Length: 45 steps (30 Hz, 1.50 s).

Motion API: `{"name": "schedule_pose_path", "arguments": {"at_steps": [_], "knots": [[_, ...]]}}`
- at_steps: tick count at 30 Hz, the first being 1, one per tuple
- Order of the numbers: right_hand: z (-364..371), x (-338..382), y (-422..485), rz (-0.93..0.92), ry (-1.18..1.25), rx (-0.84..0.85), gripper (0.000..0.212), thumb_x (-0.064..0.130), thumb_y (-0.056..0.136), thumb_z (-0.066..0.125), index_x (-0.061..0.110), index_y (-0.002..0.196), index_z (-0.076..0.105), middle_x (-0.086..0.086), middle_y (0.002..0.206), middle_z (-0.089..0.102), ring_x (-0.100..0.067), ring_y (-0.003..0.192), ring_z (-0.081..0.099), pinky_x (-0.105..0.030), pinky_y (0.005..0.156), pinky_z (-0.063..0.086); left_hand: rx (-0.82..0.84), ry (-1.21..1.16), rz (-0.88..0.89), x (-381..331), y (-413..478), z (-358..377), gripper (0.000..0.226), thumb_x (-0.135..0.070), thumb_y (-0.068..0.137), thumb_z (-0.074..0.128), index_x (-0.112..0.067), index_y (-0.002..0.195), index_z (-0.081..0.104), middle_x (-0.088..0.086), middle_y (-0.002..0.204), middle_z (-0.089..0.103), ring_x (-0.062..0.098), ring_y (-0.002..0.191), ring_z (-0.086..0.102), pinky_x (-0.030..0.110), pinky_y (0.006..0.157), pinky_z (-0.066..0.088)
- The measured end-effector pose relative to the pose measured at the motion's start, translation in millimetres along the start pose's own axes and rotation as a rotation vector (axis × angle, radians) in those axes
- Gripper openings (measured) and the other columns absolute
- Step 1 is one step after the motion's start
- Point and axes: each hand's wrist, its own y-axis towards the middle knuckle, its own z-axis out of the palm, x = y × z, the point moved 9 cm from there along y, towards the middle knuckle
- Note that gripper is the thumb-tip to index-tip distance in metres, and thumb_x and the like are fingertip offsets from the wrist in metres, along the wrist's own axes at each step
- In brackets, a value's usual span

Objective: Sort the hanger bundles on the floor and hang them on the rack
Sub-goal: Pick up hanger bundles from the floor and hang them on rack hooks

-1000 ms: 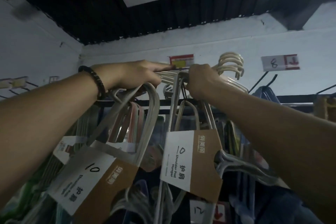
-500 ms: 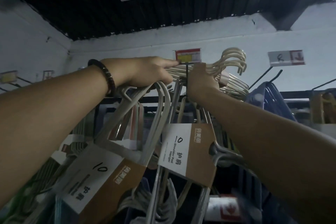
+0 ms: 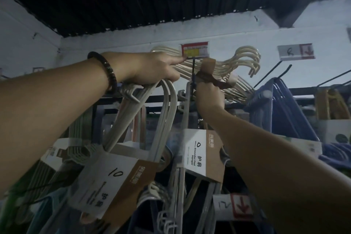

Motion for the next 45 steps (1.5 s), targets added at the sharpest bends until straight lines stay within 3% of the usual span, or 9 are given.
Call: {"name": "schedule_pose_path", "arguments": {"at_steps": [4,7,9,14,20,30,35,40,45], "knots": [[13,3,7,0.001,-0.040,-0.002,0.021,-0.002,0.097,0.058,0.006,0.111,0.072,-0.015,0.103,0.075,-0.035,0.095,0.073,-0.038,0.066,0.047,-0.035,0.011,-0.027,-4,-7,0,0.075,-0.035,0.099,0.057,-0.052,0.163,0.022,-0.013,0.062,0.064,-0.002,0.044,0.051,0.030,0.059,0.037],[28,7,13,0.016,-0.028,0.034,0.027,-0.003,0.097,0.053,0.006,0.113,0.073,-0.016,0.108,0.076,-0.037,0.101,0.073,-0.043,0.073,0.054,-0.074,0.082,-0.074,-14,-10,4,0.082,-0.043,0.097,0.057,-0.045,0.166,0.013,0.003,0.134,0.067,0.016,0.099,0.068,0.028,0.067,0.037],[33,6,17,0.028,-0.022,0.032,0.029,-0.001,0.099,0.051,0.008,0.116,0.073,-0.016,0.113,0.075,-0.038,0.106,0.072,-0.044,0.078,0.056,-0.110,0.123,-0.093,-20,-6,12,0.088,-0.043,0.096,0.058,-0.037,0.168,0.008,0.010,0.149,0.056,0.026,0.102,0.059,0.028,0.064,0.037],[44,-1,18,0.048,-0.033,0.054,0.030,0.007,0.104,0.048,0.012,0.126,0.066,-0.014,0.121,0.072,-0.036,0.111,0.070,-0.040,0.078,0.054,-0.119,0.093,-0.121,-25,-1,37,0.103,-0.042,0.096,0.060,-0.033,0.166,-0.016,0.016,0.134,0.055,0.018,0.075,0.065,0.029,0.051,0.041],[62,-13,15,0.054,0.092,0.240,0.040,0.013,0.101,0.059,0.006,0.138,0.045,-0.021,0.130,0.062,-0.039,0.119,0.063,-0.045,0.077,0.046,-0.149,0.055,-0.124,-15,-14,32,0.097,-0.043,0.096,0.060,-0.046,0.165,-0.009,0.002,0.091,0.052,0.015,0.067,0.065,0.026,0.050,0.040],[81,-58,-22,0.168,0.228,0.358,0.012,0.020,0.094,0.067,0.013,0.102,0.064,-0.008,0.096,0.064,-0.028,0.085,0.065,-0.042,0.079,0.060,-0.162,0.085,-0.181,-17,-13,39,0.100,-0.049,0.098,0.060,-0.047,0.163,-0.015,0.025,0.144,0.051,0.017,0.062,0.065,0.025,0.044,0.038],[73,-49,-21,0.126,0.134,0.269,0.021,0.018,0.097,0.067,0.009,0.116,0.065,-0.015,0.110,0.067,-0.032,0.098,0.069,-0.047,0.085,0.061,-0.308,0.086,-0.202,-21,-19,42,0.100,-0.046,0.098,0.062,-0.038,0.166,-0.010,0.005,0.092,0.053,0.021,0.065,0.064,0.029,0.047,0.043],[73,-35,-15,0.080,0.091,0.306,0.022,0.016,0.099,0.066,0.007,0.119,0.066,-0.019,0.119,0.066,-0.037,0.108,0.067,-0.050,0.089,0.060,-0.398,0.171,-0.186,-25,-20,39,0.092,-0.042,0.101,0.057,-0.032,0.168,-0.006,0.003,0.080,0.048,0.021,0.059,0.060,0.029,0.044,0.039],[77,-30,-1,0.005,0.188,0.370,0.010,0.014,0.094,0.069,0.011,0.096,0.059,-0.007,0.088,0.060,-0.023,0.076,0.061,-0.036,0.064,0.050,-0.500,0.287,-0.215,-24,-21,31,0.079,-0.043,0.101,0.054,-0.019,0.165,0.014,0.002,0.074,0.047,0.020,0.057,0.052,0.031,0.045,0.035]]}}
